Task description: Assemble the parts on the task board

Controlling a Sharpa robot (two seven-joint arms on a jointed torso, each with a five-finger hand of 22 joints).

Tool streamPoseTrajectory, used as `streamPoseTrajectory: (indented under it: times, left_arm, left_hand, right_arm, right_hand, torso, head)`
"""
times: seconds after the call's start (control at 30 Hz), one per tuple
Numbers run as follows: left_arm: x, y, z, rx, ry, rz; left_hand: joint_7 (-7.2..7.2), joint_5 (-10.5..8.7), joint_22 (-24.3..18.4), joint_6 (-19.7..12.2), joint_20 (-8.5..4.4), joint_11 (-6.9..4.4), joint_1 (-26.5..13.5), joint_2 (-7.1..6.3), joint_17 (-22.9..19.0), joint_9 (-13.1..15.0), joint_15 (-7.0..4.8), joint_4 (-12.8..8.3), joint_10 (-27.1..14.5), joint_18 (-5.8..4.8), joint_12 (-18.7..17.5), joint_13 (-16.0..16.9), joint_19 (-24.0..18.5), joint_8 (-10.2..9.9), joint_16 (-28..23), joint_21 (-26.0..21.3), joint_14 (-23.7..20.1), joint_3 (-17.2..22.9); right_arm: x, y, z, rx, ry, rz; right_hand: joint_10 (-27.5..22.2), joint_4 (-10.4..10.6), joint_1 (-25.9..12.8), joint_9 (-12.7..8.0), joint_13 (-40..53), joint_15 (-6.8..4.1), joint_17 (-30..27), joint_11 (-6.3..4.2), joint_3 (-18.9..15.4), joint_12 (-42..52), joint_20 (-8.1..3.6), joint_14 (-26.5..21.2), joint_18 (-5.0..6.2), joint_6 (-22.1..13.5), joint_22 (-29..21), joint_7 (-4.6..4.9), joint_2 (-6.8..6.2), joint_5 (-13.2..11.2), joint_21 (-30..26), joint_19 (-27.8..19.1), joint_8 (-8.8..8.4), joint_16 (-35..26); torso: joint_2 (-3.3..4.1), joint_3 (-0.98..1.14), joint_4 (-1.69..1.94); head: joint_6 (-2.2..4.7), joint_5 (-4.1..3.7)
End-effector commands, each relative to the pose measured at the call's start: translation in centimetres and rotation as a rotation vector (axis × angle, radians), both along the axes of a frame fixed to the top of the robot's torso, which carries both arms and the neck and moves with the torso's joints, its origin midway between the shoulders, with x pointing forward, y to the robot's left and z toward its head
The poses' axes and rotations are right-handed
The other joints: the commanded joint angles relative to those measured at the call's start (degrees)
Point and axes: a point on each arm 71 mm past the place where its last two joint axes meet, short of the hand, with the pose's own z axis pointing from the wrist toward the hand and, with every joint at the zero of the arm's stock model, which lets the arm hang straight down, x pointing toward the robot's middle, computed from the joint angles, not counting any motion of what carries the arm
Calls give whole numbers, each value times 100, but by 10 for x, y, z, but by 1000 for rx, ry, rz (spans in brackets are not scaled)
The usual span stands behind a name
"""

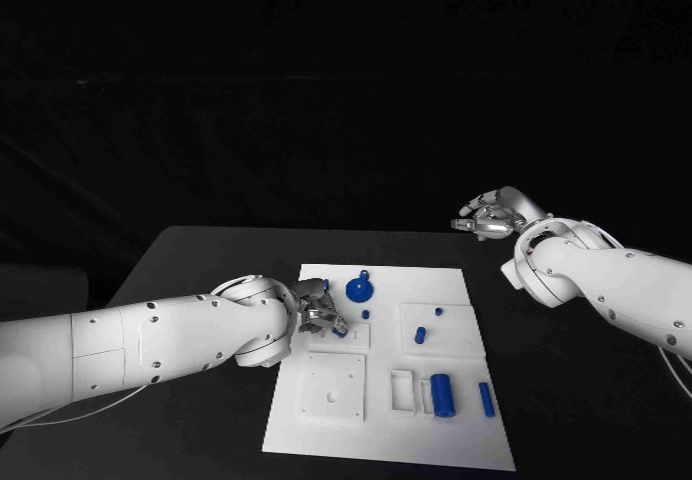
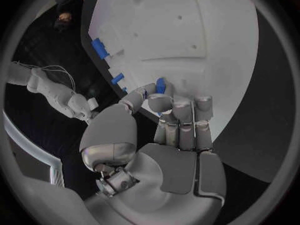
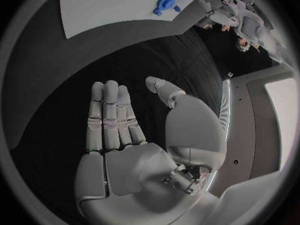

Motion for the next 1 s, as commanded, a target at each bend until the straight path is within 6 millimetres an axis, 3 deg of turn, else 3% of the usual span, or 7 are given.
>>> streamPoseTrajectory:
  times: [0.03, 1.0]
  left_arm:
    - [-1, -2, -1, 16, 17, -16]
    - [-1, 1, -5, 50, 9, -23]
  left_hand:
    - [-627, 23, -9, 988, -865, -237, -1, 90, -9, 1465, -349, -10, -235, 56, 25, -7, 38, 133, 25, 21, 163, 7]
    - [-622, -94, -50, 953, -857, -233, -72, 157, -71, 1407, -355, 3, -271, 65, 68, -54, 10, 172, 57, 60, 132, 10]
  right_arm:
    - [0, 1, 0, -2, 3, 12]
    - [0, 2, 0, -1, 1, 13]
  right_hand:
    - [-31, -2, -8, 6, -10, 3, -5, -10, -34, 36, 43, -56, 43, 0, 11, 56, 31, 26, -36, 1, 34, -28]
    - [-58, -19, -8, 7, -47, 8, -7, -5, -45, 52, 50, -73, 43, -3, 34, 59, 30, 59, -63, -7, 34, -37]
  torso:
    - [2, -2, 4]
    - [4, -3, 1]
  head:
    - [-2, 2]
    - [-13, -4]
